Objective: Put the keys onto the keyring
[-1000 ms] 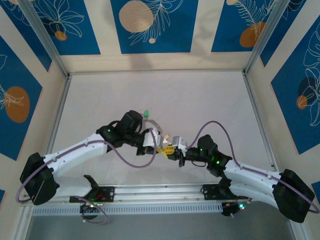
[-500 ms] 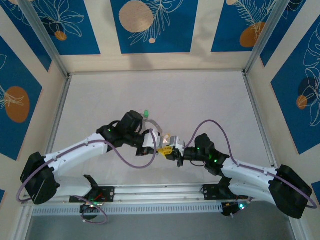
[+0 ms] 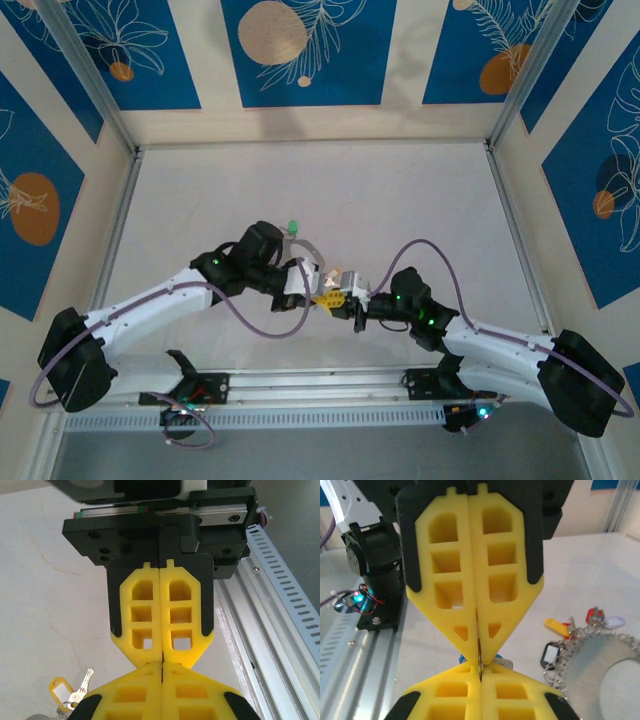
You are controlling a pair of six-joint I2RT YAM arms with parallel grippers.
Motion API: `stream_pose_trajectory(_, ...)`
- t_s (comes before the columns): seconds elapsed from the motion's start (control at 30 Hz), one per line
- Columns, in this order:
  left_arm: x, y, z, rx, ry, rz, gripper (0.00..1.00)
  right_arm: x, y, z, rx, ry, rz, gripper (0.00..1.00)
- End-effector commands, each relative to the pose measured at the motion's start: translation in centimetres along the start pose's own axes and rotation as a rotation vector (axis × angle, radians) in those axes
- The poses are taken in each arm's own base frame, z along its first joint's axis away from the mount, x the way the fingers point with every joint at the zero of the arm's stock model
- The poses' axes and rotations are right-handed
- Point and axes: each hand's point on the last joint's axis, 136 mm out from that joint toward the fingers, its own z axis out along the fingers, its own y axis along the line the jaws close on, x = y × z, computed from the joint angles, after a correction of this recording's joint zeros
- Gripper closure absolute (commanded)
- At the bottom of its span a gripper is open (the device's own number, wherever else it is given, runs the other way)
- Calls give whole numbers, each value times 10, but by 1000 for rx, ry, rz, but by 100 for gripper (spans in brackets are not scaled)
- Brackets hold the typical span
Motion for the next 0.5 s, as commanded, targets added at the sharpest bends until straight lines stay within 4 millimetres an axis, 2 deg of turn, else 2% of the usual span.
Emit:
stream_pose_trajectory(0.0, -6, -2, -5, -3, -41, 12, 100, -14, 1, 0, -5, -44, -28, 100)
stream_pose_trajectory(0.13, -2, 0, -7, -23, -19, -5, 100, -14, 1, -1, -4, -45, -27, 100)
stream_pose_trajectory(0.2, 11, 2, -9, -44, 54, -39, 89, -14, 0, -2, 0, -42, -28, 100)
stream_pose_trajectory(0.27, 23, -3, -13, -36, 110, -35, 86, -14, 1, -3, -3, -35, -30, 100)
stream_pose_trajectory(0.47, 22, -5, -16, -56, 91, -21, 82, -14, 3, -3, -16, -28, -36, 100)
